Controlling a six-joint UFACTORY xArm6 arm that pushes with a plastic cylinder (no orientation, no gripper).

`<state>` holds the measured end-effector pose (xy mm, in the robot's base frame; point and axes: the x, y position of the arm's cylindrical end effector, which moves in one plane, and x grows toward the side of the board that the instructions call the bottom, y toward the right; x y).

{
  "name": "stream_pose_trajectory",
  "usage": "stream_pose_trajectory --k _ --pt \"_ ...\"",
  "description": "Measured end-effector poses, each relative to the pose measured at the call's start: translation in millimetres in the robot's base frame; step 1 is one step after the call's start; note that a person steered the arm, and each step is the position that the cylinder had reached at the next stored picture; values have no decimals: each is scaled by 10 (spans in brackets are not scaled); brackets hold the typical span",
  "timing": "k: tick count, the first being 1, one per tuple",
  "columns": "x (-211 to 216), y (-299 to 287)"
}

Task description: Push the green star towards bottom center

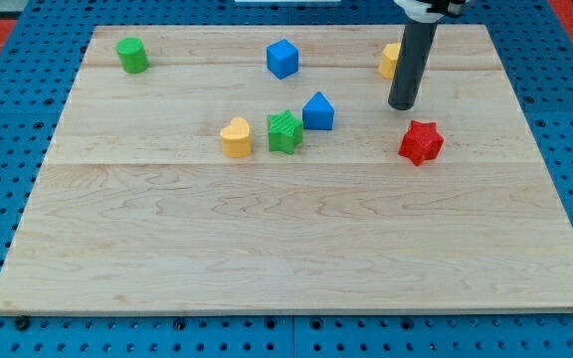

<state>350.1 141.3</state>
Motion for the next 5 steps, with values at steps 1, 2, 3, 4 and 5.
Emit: stream_pose_trajectory --k 1,2,3,4,5 --pt "0 -4" --pt "0 -85" --pt "0 -201" --pt "0 -258" --pt "-53 -278"
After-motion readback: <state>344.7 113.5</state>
